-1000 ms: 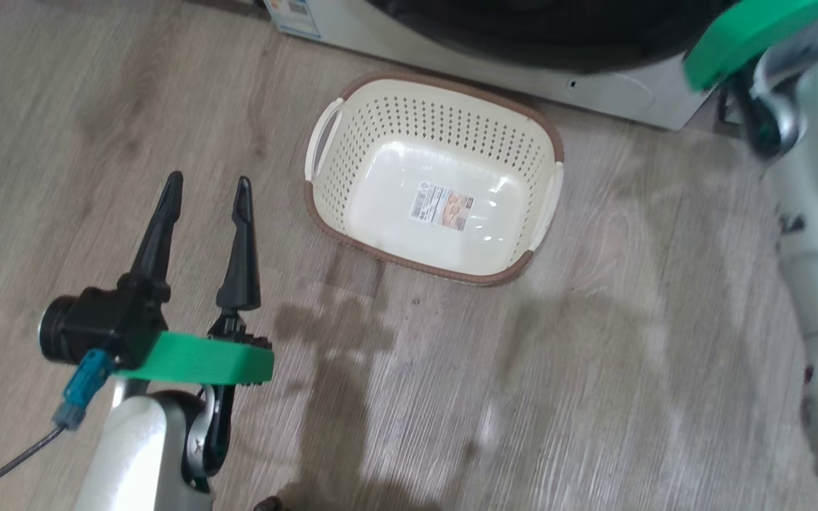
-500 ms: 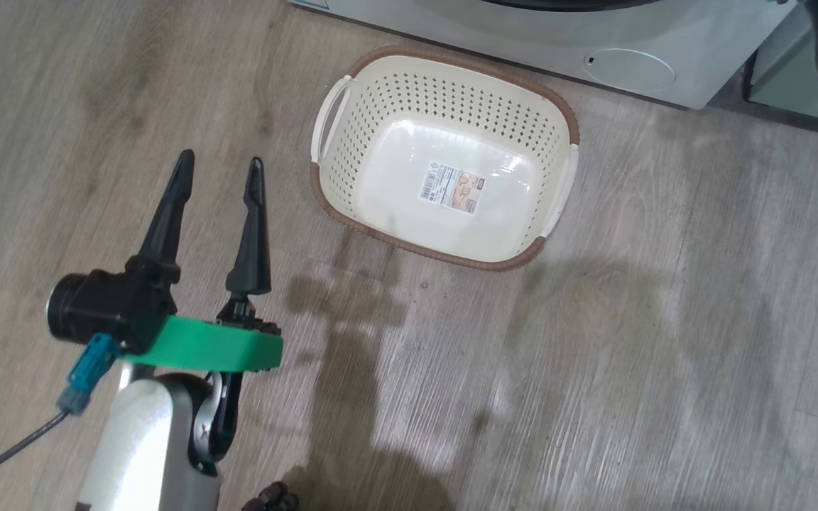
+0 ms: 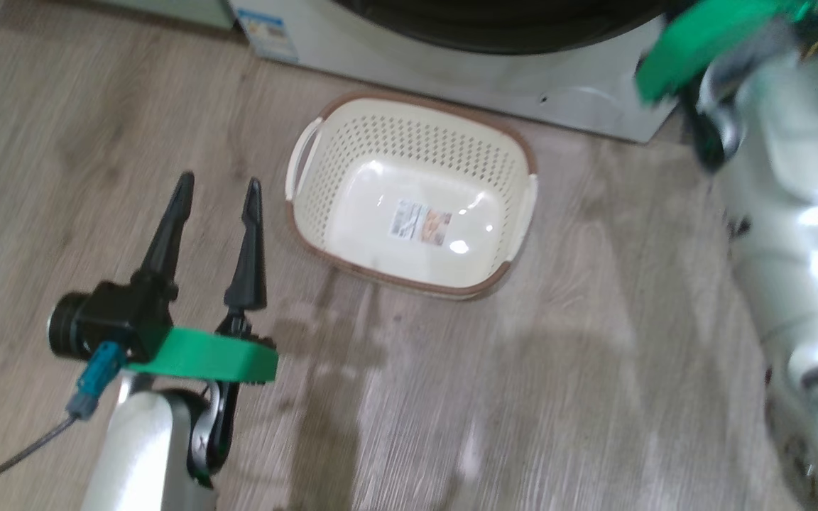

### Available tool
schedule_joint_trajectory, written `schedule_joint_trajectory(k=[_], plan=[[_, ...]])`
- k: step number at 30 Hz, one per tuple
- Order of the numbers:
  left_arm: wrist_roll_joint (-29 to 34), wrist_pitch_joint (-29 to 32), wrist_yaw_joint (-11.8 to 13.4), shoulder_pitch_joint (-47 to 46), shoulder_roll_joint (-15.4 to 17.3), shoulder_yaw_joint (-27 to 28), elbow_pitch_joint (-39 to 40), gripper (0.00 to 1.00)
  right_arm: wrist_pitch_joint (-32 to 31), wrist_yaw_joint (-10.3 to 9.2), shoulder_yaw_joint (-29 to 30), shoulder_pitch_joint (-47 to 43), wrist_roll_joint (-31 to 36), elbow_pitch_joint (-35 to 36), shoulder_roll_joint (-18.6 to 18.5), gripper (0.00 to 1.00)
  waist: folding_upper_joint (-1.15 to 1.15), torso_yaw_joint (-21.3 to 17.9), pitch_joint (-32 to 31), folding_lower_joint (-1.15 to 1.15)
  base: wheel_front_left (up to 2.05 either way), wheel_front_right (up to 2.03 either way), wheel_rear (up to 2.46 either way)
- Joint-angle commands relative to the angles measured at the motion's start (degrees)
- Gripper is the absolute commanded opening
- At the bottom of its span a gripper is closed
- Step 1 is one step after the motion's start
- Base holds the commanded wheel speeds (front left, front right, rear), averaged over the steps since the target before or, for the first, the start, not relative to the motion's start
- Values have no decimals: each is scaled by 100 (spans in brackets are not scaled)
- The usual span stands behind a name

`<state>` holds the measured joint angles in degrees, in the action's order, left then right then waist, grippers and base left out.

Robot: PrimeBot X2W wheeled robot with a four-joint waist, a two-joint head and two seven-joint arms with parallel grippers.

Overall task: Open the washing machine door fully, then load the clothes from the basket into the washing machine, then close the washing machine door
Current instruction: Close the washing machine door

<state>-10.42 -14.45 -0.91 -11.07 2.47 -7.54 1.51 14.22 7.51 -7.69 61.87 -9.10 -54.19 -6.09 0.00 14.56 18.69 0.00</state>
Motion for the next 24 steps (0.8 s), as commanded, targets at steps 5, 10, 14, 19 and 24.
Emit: schedule_joint_trajectory(k=[5,10,14,19,24], plan=[[117,-54,-41,197,182,250,67,100,73,-2,-333,-892,-363,877,125,100,0,-429,-528,0,0,0,0],[164,-45,-61,388,289,233,14,100,76,-2,-300,-1917,-472,1821,99,100,0,-717,-814,0,0,0,0],[179,30,-49,536,368,227,23,100,76,-2,-139,-2693,-428,2446,133,100,0,-971,-1008,0,0,0,0],[164,105,-28,708,410,209,73,100,-78,-2,185,-3596,-231,3154,198,100,0,-1230,-1204,0,0,0,0],[153,162,17,864,446,209,84,100,-340,-2,404,-4485,-123,3967,277,100,0,-1465,-1361,0,0,0,0]])
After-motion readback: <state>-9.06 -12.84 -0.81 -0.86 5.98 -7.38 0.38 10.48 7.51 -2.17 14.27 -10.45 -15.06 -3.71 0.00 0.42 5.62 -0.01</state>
